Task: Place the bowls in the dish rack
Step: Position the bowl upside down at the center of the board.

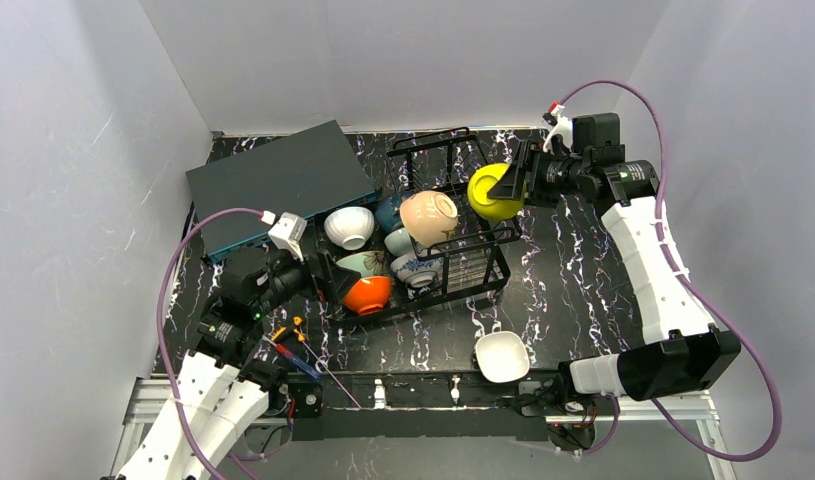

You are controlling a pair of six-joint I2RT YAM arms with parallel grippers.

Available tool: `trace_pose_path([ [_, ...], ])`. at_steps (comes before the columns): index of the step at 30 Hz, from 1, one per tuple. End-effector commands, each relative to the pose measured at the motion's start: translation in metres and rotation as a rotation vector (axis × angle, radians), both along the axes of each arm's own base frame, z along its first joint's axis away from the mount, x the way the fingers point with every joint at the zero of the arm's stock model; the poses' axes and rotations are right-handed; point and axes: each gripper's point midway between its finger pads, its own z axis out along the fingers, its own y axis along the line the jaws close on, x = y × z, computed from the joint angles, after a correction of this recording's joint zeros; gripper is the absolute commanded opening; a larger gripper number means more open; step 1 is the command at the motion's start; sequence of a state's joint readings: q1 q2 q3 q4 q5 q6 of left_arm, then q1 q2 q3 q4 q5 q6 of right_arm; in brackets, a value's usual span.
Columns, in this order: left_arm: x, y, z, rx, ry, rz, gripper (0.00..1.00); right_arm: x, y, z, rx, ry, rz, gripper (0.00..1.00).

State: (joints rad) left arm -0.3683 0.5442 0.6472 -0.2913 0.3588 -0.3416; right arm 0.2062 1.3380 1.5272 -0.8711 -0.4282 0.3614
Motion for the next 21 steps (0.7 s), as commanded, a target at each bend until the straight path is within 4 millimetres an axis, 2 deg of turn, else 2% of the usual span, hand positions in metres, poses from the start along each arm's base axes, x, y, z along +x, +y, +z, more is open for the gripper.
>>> trace_pose_path([
  [1,0.000,-0.003,-0.002,-0.016,0.016,-0.013,0.98,-0.014,-0.006,-0.016,-0.048,0.065,0.007,0.01],
  [6,0.001,-0.004,-0.002,-0.015,0.019,-0.013,0.98,-0.015,-0.006,-0.028,-0.056,0.098,0.018,0.01],
  [15,0.002,-0.004,-0.002,-0.015,0.013,-0.015,0.98,-0.013,-0.004,-0.030,-0.045,0.079,0.012,0.01],
  [19,0.001,-0.004,-0.002,-0.017,0.015,-0.017,0.98,-0.015,-0.004,-0.037,-0.049,0.101,0.023,0.12],
  [21,0.001,-0.004,-0.002,-0.016,0.013,-0.015,0.98,-0.015,-0.005,-0.041,-0.060,0.105,0.020,0.25],
])
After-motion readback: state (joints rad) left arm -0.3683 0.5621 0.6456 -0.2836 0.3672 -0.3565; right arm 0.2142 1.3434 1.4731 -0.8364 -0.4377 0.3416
